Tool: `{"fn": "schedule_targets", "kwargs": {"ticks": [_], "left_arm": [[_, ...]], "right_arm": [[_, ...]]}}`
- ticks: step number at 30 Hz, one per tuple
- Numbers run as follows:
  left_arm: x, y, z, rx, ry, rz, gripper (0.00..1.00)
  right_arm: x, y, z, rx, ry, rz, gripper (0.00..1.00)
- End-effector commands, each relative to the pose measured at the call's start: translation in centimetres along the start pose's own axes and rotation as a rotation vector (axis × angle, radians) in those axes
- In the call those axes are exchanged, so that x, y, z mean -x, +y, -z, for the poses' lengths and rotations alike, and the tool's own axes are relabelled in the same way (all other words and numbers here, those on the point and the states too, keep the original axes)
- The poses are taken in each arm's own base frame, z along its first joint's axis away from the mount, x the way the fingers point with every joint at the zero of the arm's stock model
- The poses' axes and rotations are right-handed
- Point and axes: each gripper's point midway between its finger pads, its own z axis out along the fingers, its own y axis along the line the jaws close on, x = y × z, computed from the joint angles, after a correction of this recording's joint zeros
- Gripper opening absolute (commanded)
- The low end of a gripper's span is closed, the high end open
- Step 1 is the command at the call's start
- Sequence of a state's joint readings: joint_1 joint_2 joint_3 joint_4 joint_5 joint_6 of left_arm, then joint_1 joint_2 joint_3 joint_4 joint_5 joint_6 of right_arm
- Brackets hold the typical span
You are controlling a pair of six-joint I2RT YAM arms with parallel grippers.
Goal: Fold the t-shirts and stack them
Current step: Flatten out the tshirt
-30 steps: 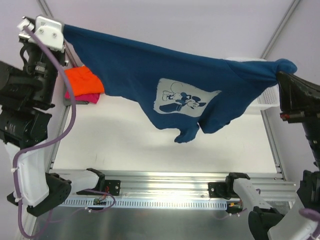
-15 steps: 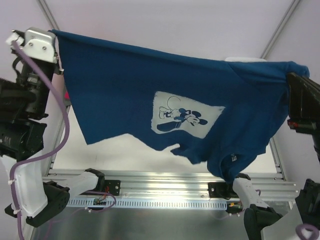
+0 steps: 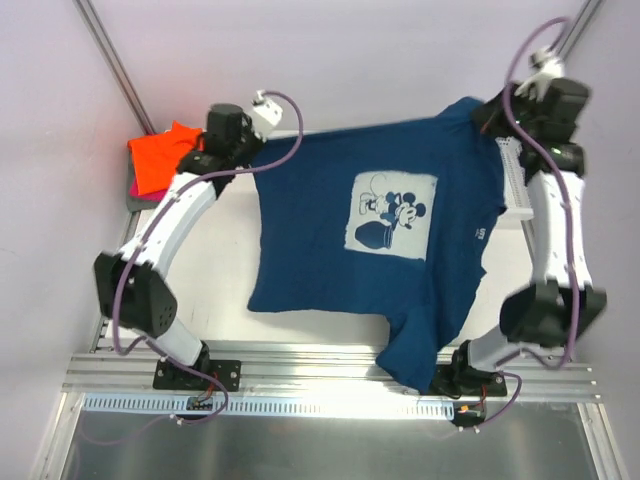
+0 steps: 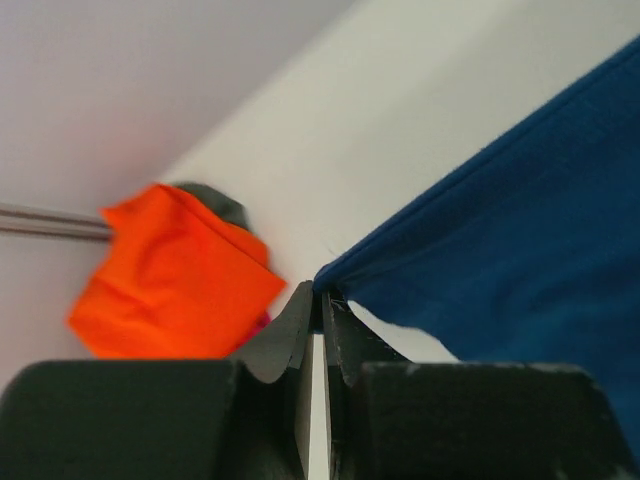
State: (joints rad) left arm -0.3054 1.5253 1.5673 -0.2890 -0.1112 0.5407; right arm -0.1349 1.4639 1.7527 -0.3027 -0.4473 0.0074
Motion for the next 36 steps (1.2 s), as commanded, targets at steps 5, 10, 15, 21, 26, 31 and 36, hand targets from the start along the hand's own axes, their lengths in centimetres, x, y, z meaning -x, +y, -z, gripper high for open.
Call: {"fn": "schedule_targets", "kwargs": {"ticks": [5, 10, 15, 21, 26, 31, 36], "left_arm": [[-8.3, -3.8, -8.6, -0.08, 0.143, 0.087, 0.0], [-11.3, -2.6, -13.8, -0.041, 0.215, 0.114, 0.0], [-11.9, -1.0, -16.0, 0.002, 0.225, 0.12, 0.0], [-12.3, 0.1, -16.3, 0.083, 0.259, 0.137, 0.99], [-9.1, 0.5, -12.3, 0.082, 0.194, 0.202, 0.99], [-6.1, -5.7, -6.4, -0.141, 0.168, 0.243, 0.99], [-8.9, -15.1, -2.8, -0.464, 0.371, 0.388, 0.99]], "right_arm": [[-14.7, -4.6, -10.3, -0.015, 0.373, 0.045, 0.0], [-21.4, -5.1, -16.1, -0.016, 0.496, 0.098, 0.0], [-24.5, -4.1, -18.5, -0.002, 0.537, 0.103, 0.0], [-25.8, -4.0, -19.2, -0.028, 0.549, 0.166, 0.52], [-21.5, -1.3, -16.7, -0.004, 0.489, 0.207, 0.96], [-20.8, 1.4, -12.6, 0.024, 0.515, 0.112, 0.97], [-24.9, 5.1, -9.1, 0.088, 0.645, -0.055, 0.96]]}}
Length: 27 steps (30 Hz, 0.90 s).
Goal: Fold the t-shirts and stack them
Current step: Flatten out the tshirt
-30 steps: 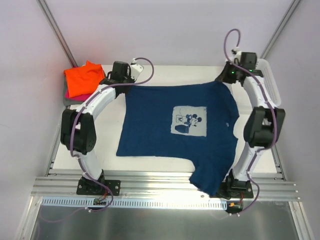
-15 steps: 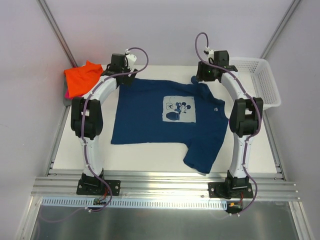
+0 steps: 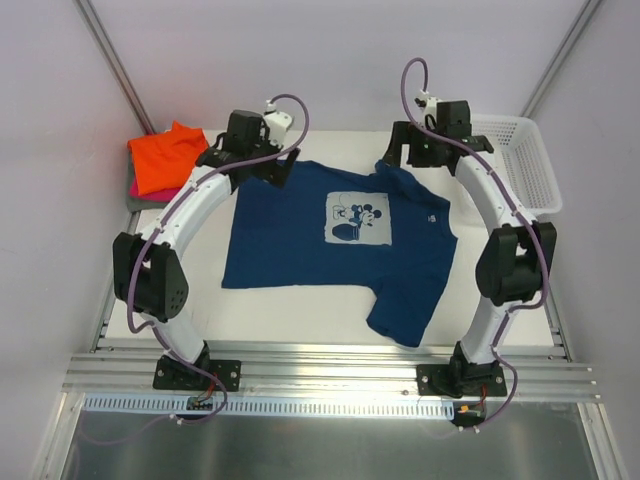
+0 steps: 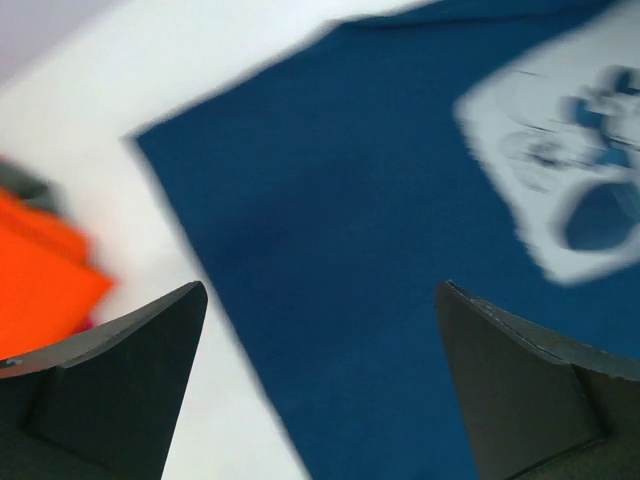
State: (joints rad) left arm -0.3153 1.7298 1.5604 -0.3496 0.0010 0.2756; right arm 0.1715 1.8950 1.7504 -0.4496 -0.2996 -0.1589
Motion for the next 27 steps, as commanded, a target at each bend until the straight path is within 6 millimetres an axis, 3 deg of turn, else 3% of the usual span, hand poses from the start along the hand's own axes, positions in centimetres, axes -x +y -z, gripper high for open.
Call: {"fn": "schedule_targets", "kwargs": {"ticks": [1, 2, 6, 9, 10, 14, 15, 17, 18, 24, 27], "left_arm": [[-4.9, -7.3, 1.4, -0.286, 0.218, 0.173, 0.99], [-5.9, -8.4, 2.1, -0.321, 0.27, 0.198, 0.99], [-6.4, -10.4, 3.6, -0.378, 0.305, 0.211, 0.99], [-7.0, -11.8, 3.7, -0.451, 0.379, 0.241, 0.99], [-7.4, -11.9, 3.6, -0.455, 0.41, 0.253, 0.99], [-9.1, -12.0, 1.8, -0.45, 0.503, 0.244, 0.99], [-9.4, -12.1, 1.1, -0.449, 0.519, 0.244, 0.99], [-9.6, -12.3, 0.4, -0.454, 0.535, 0.256, 0.99], [-9.6, -12.4, -0.3, -0.456, 0.544, 0.264, 0.99], [-8.9, -12.5, -4.3, -0.432, 0.526, 0.305, 0.99], [-8.0, -12.3, -6.4, -0.409, 0.493, 0.328, 0.99]], "right_arm": [[-2.0, 4.9, 1.6, 0.127, 0.066, -0.108, 0.97], [-2.6, 6.0, 1.6, 0.17, 0.1, -0.124, 0.97], [-7.0, 9.4, 1.2, 0.244, 0.267, -0.214, 0.97], [-9.4, 10.6, 0.7, 0.284, 0.353, -0.269, 0.96], [-9.9, 10.4, 0.4, 0.277, 0.365, -0.273, 0.97], [-11.0, 5.7, -3.2, 0.124, 0.368, -0.278, 0.97], [-9.2, 5.1, -3.7, 0.12, 0.326, -0.254, 0.96], [-8.3, 3.2, -5.6, 0.069, 0.297, -0.219, 0.97], [-5.0, 2.9, -6.0, 0.073, 0.21, -0.189, 0.97], [4.1, 0.3, -8.9, 0.011, -0.021, -0.1, 0.97], [6.2, -0.5, -9.6, 0.008, -0.092, -0.077, 0.97]]}}
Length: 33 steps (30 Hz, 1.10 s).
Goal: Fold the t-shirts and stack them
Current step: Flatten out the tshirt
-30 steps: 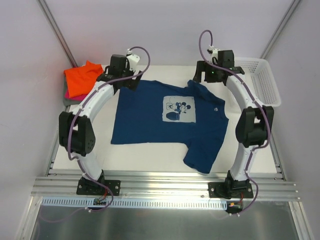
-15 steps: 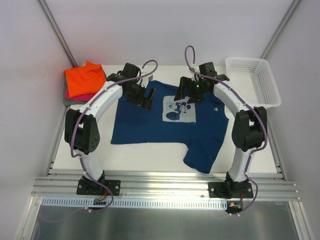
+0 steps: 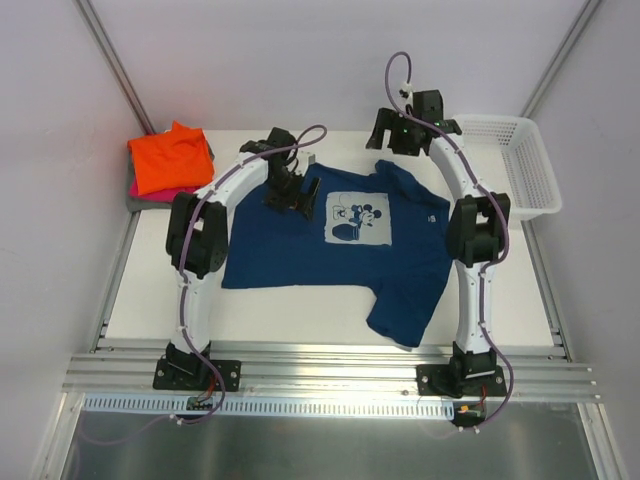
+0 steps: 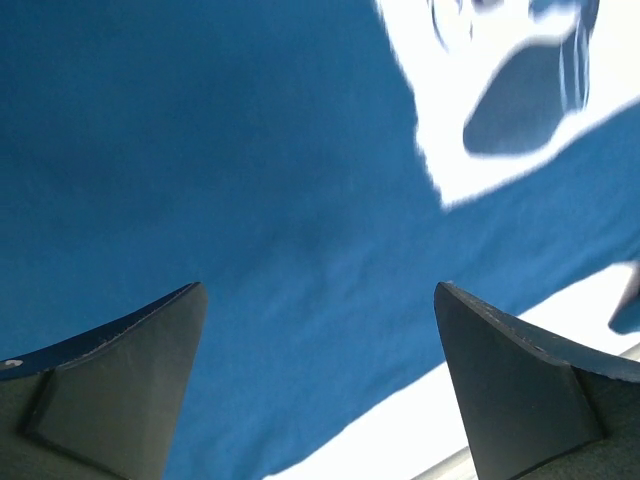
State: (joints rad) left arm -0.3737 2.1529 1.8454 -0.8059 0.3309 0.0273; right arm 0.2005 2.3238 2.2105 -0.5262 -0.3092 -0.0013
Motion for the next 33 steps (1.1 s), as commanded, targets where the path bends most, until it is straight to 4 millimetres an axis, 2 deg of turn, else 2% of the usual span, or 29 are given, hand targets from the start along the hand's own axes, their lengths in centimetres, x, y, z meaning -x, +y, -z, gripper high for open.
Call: {"fn": "schedule_targets", "kwargs": {"ticks": [1, 3, 6, 10, 15, 20, 22, 25, 27, 30, 33], "left_arm": [[3.0, -0.4, -0.4, 0.002, -0.067, 0.036, 0.99], [3.6, -0.3, -1.1, -0.002, -0.071, 0.047, 0.99], [3.5, 0.1, -1.8, 0.007, -0.059, 0.041, 0.99], [2.6, 0.3, -2.4, 0.004, -0.033, 0.059, 0.99], [2.6, -1.1, -1.0, -0.047, -0.048, 0.071, 0.99], [2.2, -3.2, 1.1, -0.118, -0.064, 0.095, 0.99], [1.9, -3.9, 1.2, -0.15, -0.057, 0.096, 0.99], [0.5, -4.8, 0.3, -0.19, -0.008, 0.128, 0.99], [-0.7, -4.3, -1.2, -0.177, 0.038, 0.156, 0.99], [-1.2, -4.0, -2.6, -0.181, 0.073, 0.183, 0.99], [-1.3, -4.0, -3.4, -0.198, 0.09, 0.196, 0.99]], "right_arm": [[4.9, 0.2, 0.3, -0.014, -0.154, 0.072, 0.97], [5.2, -0.3, -0.1, -0.014, -0.165, 0.06, 0.97], [4.1, -1.4, -1.2, -0.018, -0.133, 0.025, 0.97], [2.0, -1.9, -2.6, -0.004, -0.078, -0.047, 0.97], [-0.7, -2.2, -4.4, 0.019, -0.005, -0.139, 0.97], [-2.2, -2.4, -5.8, 0.062, 0.035, -0.251, 0.97], [-2.7, -2.5, -6.6, 0.07, 0.048, -0.286, 0.97], [-3.3, -2.5, -7.6, 0.078, 0.062, -0.309, 0.96], [-3.5, -2.4, -7.8, 0.083, 0.068, -0.315, 0.97], [-4.2, -2.8, -8.1, 0.075, 0.088, -0.337, 0.96], [-3.7, -3.9, -8.0, 0.03, 0.071, -0.345, 0.96]]}}
